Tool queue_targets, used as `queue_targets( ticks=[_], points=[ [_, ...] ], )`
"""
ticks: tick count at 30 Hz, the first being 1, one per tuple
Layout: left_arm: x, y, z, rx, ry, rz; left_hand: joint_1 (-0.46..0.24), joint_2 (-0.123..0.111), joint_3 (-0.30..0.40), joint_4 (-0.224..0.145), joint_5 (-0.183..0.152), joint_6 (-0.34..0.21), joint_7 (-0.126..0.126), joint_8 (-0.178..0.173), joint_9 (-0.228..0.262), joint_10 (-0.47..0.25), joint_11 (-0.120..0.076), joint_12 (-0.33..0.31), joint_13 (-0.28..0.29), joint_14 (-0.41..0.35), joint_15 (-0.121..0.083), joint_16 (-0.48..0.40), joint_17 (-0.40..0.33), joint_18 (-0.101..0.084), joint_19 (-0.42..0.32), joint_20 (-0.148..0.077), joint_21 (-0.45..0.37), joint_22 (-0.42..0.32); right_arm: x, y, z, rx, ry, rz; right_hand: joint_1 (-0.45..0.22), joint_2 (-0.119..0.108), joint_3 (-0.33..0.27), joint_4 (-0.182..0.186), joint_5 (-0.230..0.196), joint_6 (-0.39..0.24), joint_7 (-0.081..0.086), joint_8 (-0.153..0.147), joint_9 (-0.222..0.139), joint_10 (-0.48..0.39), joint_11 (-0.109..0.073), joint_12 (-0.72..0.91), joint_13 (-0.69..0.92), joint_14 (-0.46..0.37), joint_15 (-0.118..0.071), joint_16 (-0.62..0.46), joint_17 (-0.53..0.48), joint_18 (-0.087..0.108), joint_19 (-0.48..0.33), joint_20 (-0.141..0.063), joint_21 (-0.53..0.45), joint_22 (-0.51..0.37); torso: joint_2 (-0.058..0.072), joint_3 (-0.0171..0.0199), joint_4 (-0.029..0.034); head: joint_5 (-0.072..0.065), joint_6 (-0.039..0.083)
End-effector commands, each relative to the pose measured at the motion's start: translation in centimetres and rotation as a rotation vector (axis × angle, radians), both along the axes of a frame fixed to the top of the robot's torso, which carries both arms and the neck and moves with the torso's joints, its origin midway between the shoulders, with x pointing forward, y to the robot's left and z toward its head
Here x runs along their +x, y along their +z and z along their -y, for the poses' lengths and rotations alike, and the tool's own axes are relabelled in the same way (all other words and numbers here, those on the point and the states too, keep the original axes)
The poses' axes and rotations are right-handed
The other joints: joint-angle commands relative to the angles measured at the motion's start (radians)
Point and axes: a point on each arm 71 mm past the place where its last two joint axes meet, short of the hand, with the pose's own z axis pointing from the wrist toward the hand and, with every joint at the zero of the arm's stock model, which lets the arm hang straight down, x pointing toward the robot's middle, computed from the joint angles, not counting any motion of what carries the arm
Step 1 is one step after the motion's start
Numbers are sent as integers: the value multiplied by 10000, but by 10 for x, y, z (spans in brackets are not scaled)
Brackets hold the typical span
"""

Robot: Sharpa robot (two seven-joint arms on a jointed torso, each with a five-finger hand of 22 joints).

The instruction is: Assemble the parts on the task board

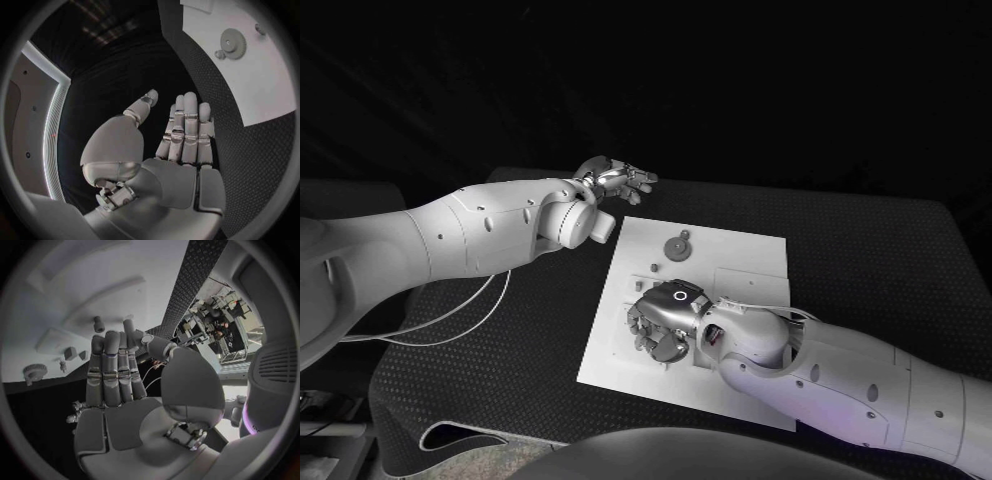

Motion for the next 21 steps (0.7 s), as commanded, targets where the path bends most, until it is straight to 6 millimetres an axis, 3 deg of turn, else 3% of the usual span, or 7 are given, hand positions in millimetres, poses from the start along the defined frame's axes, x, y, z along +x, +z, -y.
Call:
queue_targets(
  ticks=[1,21],
  points=[
    [0,1,3,-111,-139,20,-65,0,-15,70,-46,-74,1,56,-18,-71,31,4,-13,63,-1,-60,16,-32,4,-350,-57,16,-2,-2,-1,-229,190,-11,0,121,5,-54,-4,67,25,69,369,56,2,-5,14,7,-75,53,11,143,40,-6,63,205,-7,-11,4,13,-8],
    [0,1,3,-112,-131,17,-70,-1,-18,79,-47,-86,5,59,-27,-76,33,4,-13,64,0,-69,29,-32,6,-349,-66,23,-5,-9,-1,-452,238,-107,-46,168,-7,-130,-3,66,25,63,398,55,0,-14,51,1,-79,71,17,143,36,-9,90,204,-5,-14,-4,26,-2]
  ],
)
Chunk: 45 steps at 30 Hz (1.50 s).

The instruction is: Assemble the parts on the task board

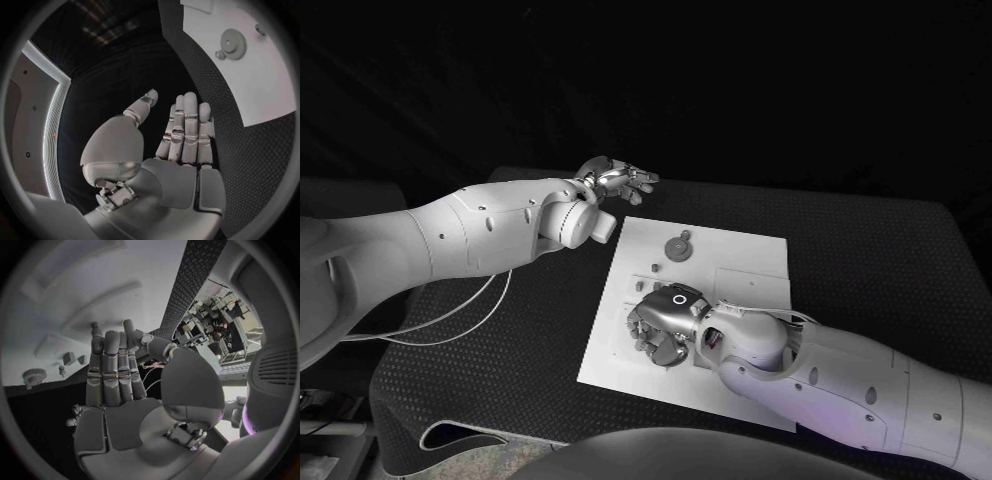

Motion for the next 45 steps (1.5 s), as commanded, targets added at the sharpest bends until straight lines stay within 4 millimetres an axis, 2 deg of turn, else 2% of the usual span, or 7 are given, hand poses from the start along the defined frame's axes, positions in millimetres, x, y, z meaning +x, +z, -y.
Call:
queue_targets(
  ticks=[1,15,31,34,38,43,45],
  points=[
    [0,1,2,-103,-125,27,-70,-1,9,51,-47,-86,5,60,-10,-39,-3,4,-13,64,0,-69,10,-33,6,-349,-66,15,-2,-4,0,-295,155,8,-23,90,-5,-76,26,51,0,23,399,56,-1,-6,17,9,-94,32,18,144,37,-11,53,203,0,5,-8,5,-5],
    [0,1,2,-103,-129,20,-73,-2,8,56,-47,-90,6,64,-15,-42,-2,4,-14,63,1,-75,18,-34,6,-349,-73,19,1,0,1,-236,-32,1012,-19,50,43,-142,23,83,-15,33,433,79,-15,-1,60,15,-106,59,29,144,45,-20,84,200,-2,10,-9,-11,17],
    [0,1,2,-106,-135,6,-75,-4,7,60,-48,-92,6,69,-20,-45,-1,3,-14,62,1,-81,25,-35,5,-348,-79,23,-4,-3,-3,-431,232,454,-113,-43,65,-160,63,41,9,-27,442,13,19,-58,97,-10,-72,59,12,144,-8,4,97,193,-5,-2,-10,-41,33],
    [0,1,2,-104,-131,4,-75,-4,7,60,-49,-92,6,70,-20,-45,-1,3,-14,62,2,-82,27,-35,5,-348,-80,24,-5,-5,-3,-503,290,335,-240,-114,-115,-269,227,16,32,-86,440,-38,45,-107,131,-22,-48,49,-26,144,-70,31,118,199,0,1,0,-48,24],
    [-1,1,2,-102,-125,-7,-76,0,8,64,-49,-93,7,72,-22,-46,-1,3,-14,63,2,-83,29,-35,6,-348,-81,26,-5,-5,-2,-392,217,263,-530,-141,-659,-426,732,-37,57,-185,449,-116,84,-189,198,-83,-12,27,-90,144,-170,64,157,192,-5,-2,-1,-58,19],
    [-1,1,2,-104,-141,-31,-84,11,8,75,-49,-96,8,73,-25,-48,1,2,-15,65,2,-85,33,-35,9,-347,-83,28,-3,-4,-1,-166,58,274,-710,-203,-1014,-441,722,-161,110,-292,438,-248,134,-288,217,-125,23,-10,-160,144,-237,90,158,181,1,10,-7,-64,16],
    [0,1,2,-92,-114,-40,-85,11,8,77,-49,-98,9,73,-26,-50,1,1,-15,65,2,-85,35,-35,10,-348,-83,29,-3,-3,-1,-17,-30,197,-787,-287,-1207,-436,669,-348,196,-420,401,-428,201,-404,199,-162,73,-36,-206,144,-292,107,143,170,1,8,-2,-61,7]
  ],
)
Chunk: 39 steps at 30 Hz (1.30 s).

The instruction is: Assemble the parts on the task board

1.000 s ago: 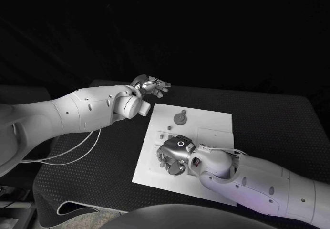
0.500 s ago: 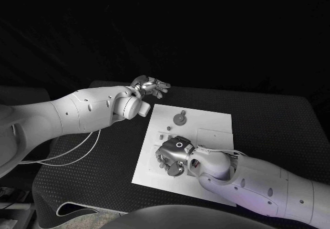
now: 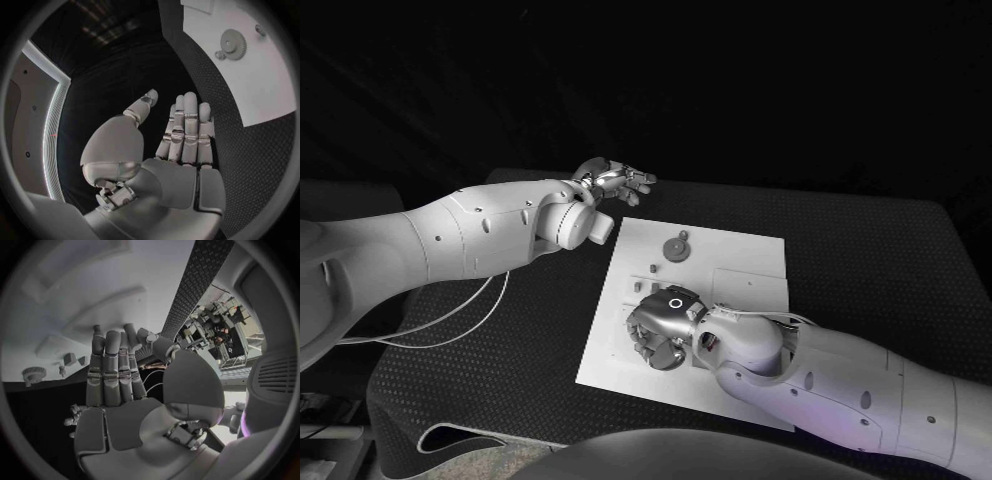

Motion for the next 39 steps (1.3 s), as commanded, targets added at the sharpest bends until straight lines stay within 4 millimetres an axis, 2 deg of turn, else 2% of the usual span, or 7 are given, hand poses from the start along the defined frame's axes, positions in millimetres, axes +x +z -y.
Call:
queue_targets(
  ticks=[1,8,20,26,33,35,39],
  points=[
    [0,1,2,-82,-103,-7,-79,18,13,77,-48,-70,-22,36,-11,-54,3,0,-16,66,1,-47,14,-33,13,-349,-44,16,0,1,0,304,-128,-152,-127,-84,-164,31,-80,-216,48,-129,-61,-169,55,-119,-10,-77,42,-84,-47,138,-126,4,-1,165,2,8,4,3,-15],
    [0,1,2,-84,-108,-6,-74,21,16,77,-46,-73,-21,37,-14,-57,3,0,-17,67,1,-49,18,-32,14,-350,-47,18,1,2,1,478,-230,-163,-185,-261,-507,137,-247,-686,262,-433,-154,-669,218,-423,-62,-162,177,-84,-136,138,-222,38,-30,149,4,12,2,15,-18],
    [0,1,1,-73,-77,0,-74,19,15,80,-48,-77,-20,40,-19,-60,4,0,-17,67,2,-54,25,-31,16,-349,-51,23,3,4,4,914,-423,-185,-130,-334,-545,193,-312,-792,315,-504,-184,-776,258,-486,-64,-195,207,-61,-155,138,-243,48,-33,149,-2,8,7,16,-24],
    [0,1,1,-75,-87,0,-76,18,14,83,-49,-78,-19,42,-20,-60,4,0,-17,68,2,-55,28,-32,17,-349,-53,24,4,7,12,1438,-523,-293,-185,-557,-753,216,-258,-1195,492,-734,-292,-1193,378,-674,-135,-216,317,3,-167,138,-255,53,-16,159,-2,11,-1,7,-14],
    [2,0,-2,-46,-31,-18,-82,13,11,87,-51,-79,-19,45,-23,-62,5,0,-18,67,3,-58,32,-33,17,-348,-56,26,8,25,28,2661,-587,-948,-1346,-669,-2568,-89,1359,-1955,815,-1067,-514,-2293,704,-713,-489,-721,624,-20,-160,119,-700,173,-134,173,-10,21,-1,-26,40],
    [2,0,-3,-37,-9,-18,-88,9,7,90,-53,-80,-18,45,-24,-64,6,-1,-18,66,4,-61,33,-33,17,-347,-57,28,11,34,34,3010,-700,-1011,-1526,-691,-2835,-102,1422,-2131,878,-1134,-551,-2580,781,-719,-610,-787,691,-6,-155,136,-747,191,-149,170,-11,33,-21,-31,73],
    [3,0,-4,-16,22,-16,-94,3,3,94,-55,-82,-18,47,-26,-65,7,-1,-18,64,5,-64,36,-34,17,-346,-60,29,23,50,56,3601,-1412,-1712,-1655,-685,-2969,27,1182,-2212,771,-1111,-550,-2619,802,-638,-710,-816,710,48,-145,138,-743,190,-155,157,-34,41,-54,-117,134]
  ],
)
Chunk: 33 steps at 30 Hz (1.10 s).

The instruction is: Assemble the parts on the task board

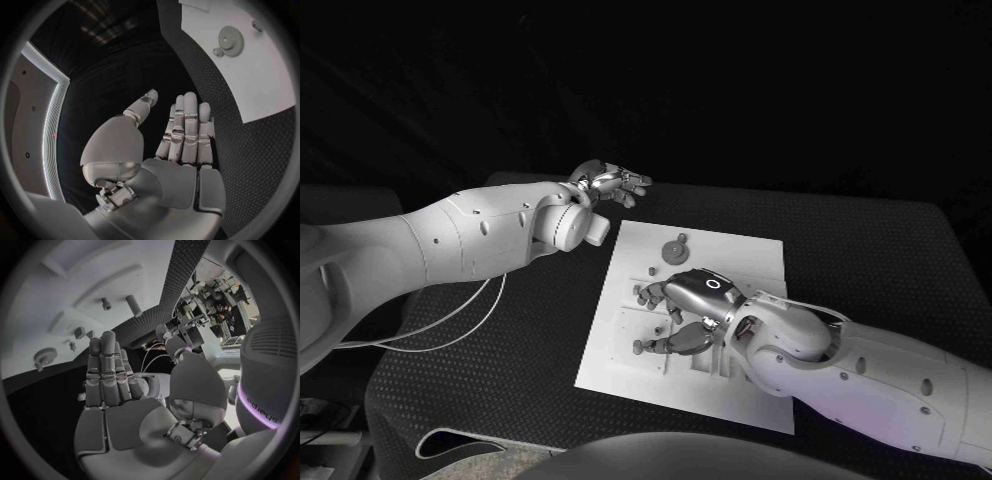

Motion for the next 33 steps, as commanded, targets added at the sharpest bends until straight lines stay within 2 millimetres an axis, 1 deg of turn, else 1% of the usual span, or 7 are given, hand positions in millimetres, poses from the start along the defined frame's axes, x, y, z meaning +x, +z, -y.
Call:
queue_targets(
  ticks=[1,4,10,13,16,21,33],
  points=[
    [1,1,2,-93,-143,15,-95,3,-13,55,-55,-76,-24,47,-10,-66,7,0,-9,64,5,-64,10,-34,17,-346,-60,15,14,17,15,1277,-613,-1229,-96,20,-4,146,-252,27,-65,36,11,44,-31,70,-48,-71,-9,67,16,140,-27,-16,-49,139,-28,8,-32,-134,79],
    [2,0,2,-84,-139,13,-107,5,-17,64,-57,-77,-23,49,-12,-67,8,-1,-10,63,6,-67,13,-35,18,-345,-62,16,34,27,39,1468,-1466,-2485,-150,302,77,404,-357,243,-7,189,67,1227,-364,732,250,-38,-293,112,18,140,6,-23,-37,138,-47,14,-56,-362,205],
    [4,-1,-1,-92,-95,0,-145,-3,-34,88,-62,-79,-22,56,-18,-66,9,2,-9,54,10,-80,20,-39,14,-341,-70,23,71,32,93,757,-3246,-4624,-251,755,-179,689,-546,575,-343,422,160,2576,-871,2012,1621,379,-723,461,153,140,367,-151,96,152,-142,29,-156,-641,377],
    [5,-4,-2,-109,-18,-50,-161,2,-39,100,-63,-80,-23,59,-21,-64,9,4,-8,48,12,-87,22,-40,11,-339,-74,25,84,31,114,754,-4089,-5579,-330,1235,-706,638,-599,557,-539,364,167,1428,-991,3769,3779,-44,-741,1862,1350,133,729,-516,774,152,-208,55,-230,-740,449],
    [4,-7,-3,-109,-29,-121,-165,4,-40,103,-62,-80,-24,60,-22,-66,10,3,-9,44,13,-90,24,-40,9,-339,-77,27,80,27,129,289,-4389,-6184,-254,1102,-620,740,-663,524,-398,294,153,673,-980,5193,5089,173,-895,2519,1625,140,845,-588,1301,244,-242,77,-259,-814,461],
    [2,-14,-4,-115,-30,-264,-179,9,-44,114,-62,-83,-24,63,-26,-74,12,0,-11,32,16,-101,26,-41,2,-337,-85,30,70,23,150,-524,-4965,-7036,-216,1149,-839,694,-776,992,-685,560,445,499,-1228,8609,7470,270,-1136,4286,2676,140,1123,-942,2769,271,-306,137,-292,-881,411],
    [-3,-24,-8,-119,-17,-462,-205,21,-53,131,-63,-92,-22,66,-34,-90,18,-5,-14,26,20,-111,36,-43,-7,-333,-96,36,32,2,177,-3161,-5620,-9082,-1325,2287,-1129,1099,-343,1402,-938,691,943,581,-1510,10631,8573,657,-1422,5629,3301,140,1373,-1551,4487,214,-477,213,-445,-1000,260]
  ],
)
